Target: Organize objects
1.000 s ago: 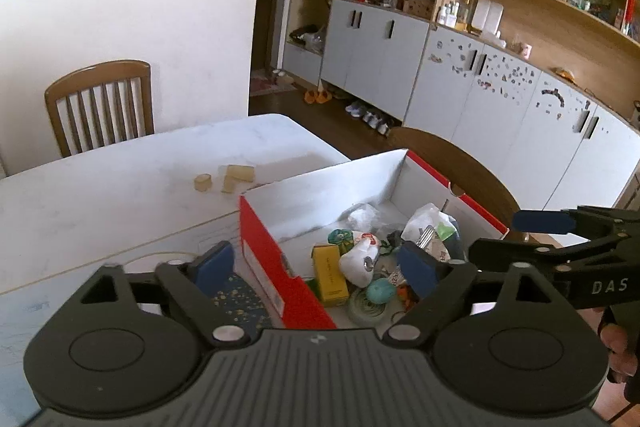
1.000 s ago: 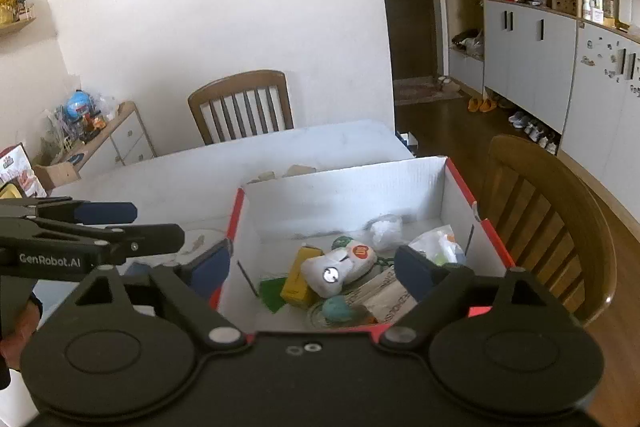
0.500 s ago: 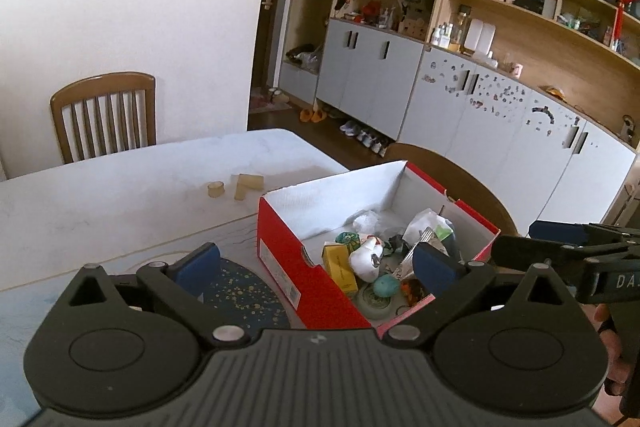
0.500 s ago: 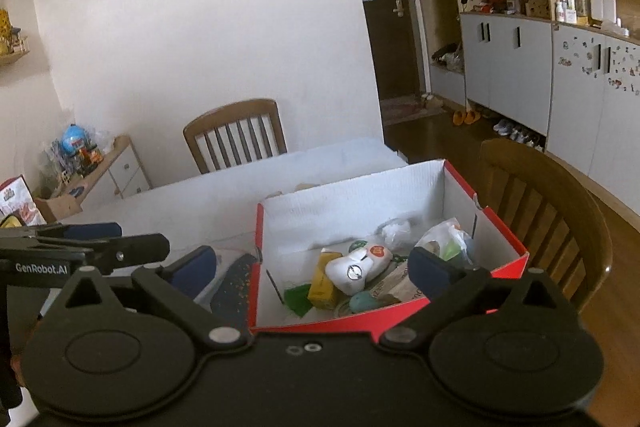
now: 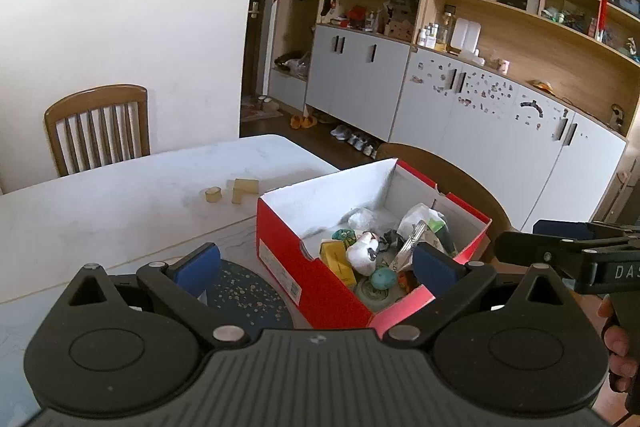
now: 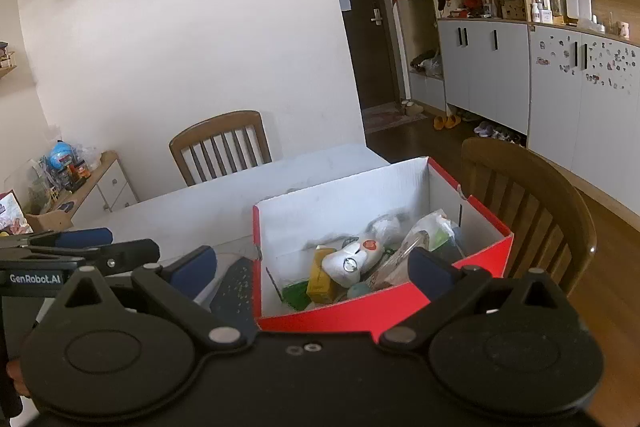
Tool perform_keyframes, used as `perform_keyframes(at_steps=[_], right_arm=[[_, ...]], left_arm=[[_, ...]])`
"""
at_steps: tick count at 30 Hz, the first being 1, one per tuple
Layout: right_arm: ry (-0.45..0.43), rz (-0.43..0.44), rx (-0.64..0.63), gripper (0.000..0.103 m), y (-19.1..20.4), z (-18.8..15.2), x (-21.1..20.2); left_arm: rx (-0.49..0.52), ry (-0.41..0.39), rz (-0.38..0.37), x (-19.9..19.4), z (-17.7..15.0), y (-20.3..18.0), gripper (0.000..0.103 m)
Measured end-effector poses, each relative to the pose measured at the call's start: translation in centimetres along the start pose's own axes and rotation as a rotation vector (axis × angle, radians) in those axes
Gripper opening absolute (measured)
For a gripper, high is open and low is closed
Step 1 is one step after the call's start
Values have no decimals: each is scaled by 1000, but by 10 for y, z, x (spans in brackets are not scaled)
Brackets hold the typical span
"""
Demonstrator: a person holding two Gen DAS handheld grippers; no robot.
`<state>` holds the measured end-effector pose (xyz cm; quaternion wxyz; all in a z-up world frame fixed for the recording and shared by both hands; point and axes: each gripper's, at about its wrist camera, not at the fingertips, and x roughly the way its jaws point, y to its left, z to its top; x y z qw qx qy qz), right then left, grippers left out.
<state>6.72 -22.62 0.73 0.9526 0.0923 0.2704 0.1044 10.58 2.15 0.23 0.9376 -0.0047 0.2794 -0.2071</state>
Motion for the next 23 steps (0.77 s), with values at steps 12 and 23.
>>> perform_keyframes(at_steps=[12, 23], right_arm=[[5, -18, -4, 102, 5, -4, -2], [11, -23, -6, 102, 8, -6, -2]], left_arm=[[12, -5, 1, 0, -2, 0, 103], [4, 0, -15, 1, -3, 4, 103]])
